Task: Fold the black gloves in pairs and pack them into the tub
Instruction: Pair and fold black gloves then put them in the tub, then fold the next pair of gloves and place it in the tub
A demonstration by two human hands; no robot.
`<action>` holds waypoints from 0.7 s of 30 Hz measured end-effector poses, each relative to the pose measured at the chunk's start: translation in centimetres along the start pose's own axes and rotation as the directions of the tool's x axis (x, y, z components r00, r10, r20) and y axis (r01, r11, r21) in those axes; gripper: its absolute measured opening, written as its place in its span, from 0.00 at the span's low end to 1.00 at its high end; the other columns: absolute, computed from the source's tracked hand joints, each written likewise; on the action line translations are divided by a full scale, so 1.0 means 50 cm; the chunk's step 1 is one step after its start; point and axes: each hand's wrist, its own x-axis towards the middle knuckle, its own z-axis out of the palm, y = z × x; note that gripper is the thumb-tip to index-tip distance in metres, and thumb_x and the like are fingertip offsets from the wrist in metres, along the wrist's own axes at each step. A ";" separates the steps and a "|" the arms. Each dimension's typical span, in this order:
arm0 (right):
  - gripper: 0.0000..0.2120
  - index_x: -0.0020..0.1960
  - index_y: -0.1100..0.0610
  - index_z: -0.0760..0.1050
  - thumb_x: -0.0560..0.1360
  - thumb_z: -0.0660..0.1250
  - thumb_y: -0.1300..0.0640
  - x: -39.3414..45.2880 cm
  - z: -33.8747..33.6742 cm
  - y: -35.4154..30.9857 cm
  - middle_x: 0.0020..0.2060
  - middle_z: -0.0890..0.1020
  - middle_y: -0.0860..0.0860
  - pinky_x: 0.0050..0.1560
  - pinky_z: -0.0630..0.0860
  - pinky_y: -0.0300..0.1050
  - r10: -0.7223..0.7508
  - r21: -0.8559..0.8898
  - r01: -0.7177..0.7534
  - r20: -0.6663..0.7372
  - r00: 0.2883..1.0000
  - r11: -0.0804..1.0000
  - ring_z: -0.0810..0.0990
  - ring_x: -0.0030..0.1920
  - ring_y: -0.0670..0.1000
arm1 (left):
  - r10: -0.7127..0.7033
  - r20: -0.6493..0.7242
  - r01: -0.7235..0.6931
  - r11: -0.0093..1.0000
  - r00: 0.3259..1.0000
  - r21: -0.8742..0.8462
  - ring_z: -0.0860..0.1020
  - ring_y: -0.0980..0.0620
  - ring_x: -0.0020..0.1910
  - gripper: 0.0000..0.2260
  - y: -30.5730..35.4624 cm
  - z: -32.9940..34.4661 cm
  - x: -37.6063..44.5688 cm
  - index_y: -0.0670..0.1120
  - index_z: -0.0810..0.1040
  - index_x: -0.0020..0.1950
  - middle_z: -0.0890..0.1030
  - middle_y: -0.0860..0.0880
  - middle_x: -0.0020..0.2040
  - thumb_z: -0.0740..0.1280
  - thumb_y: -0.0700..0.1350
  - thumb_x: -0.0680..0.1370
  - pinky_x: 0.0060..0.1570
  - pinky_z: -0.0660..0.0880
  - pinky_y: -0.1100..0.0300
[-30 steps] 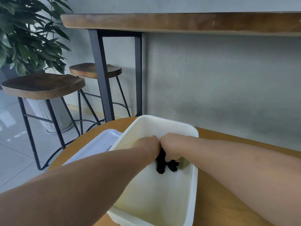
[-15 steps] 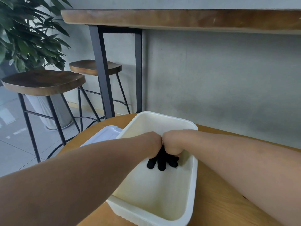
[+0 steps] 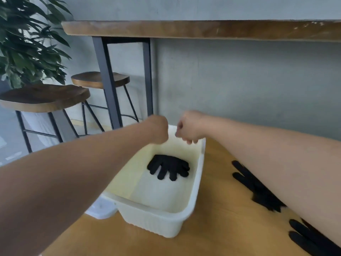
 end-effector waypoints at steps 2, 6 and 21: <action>0.12 0.50 0.60 0.82 0.79 0.63 0.54 -0.048 -0.025 0.027 0.42 0.86 0.54 0.40 0.79 0.43 0.003 0.046 -0.001 -0.051 0.999 0.999 0.83 0.38 0.53 | 0.015 -0.063 -0.020 0.997 0.998 -0.077 0.77 0.47 0.44 0.10 0.024 -0.018 -0.009 0.41 0.73 0.41 0.76 0.46 0.42 0.59 0.43 0.79 0.42 0.74 0.57; 0.10 0.49 0.57 0.81 0.80 0.63 0.52 -0.132 -0.068 0.113 0.45 0.85 0.53 0.39 0.75 0.39 0.006 0.049 0.005 -0.223 0.975 0.999 0.83 0.43 0.52 | 0.083 -0.224 -0.118 0.982 0.971 -0.145 0.79 0.44 0.50 0.12 0.132 -0.084 -0.061 0.40 0.78 0.52 0.79 0.44 0.50 0.62 0.47 0.79 0.48 0.76 0.53; 0.08 0.46 0.54 0.83 0.77 0.68 0.51 -0.359 0.115 0.455 0.37 0.78 0.40 0.43 0.75 0.42 0.275 0.255 -0.237 -0.126 0.953 0.938 0.80 0.42 0.48 | 0.246 0.066 -0.148 0.753 0.967 -0.641 0.81 0.48 0.49 0.06 0.494 0.123 -0.094 0.45 0.79 0.48 0.83 0.48 0.50 0.63 0.43 0.78 0.48 0.79 0.54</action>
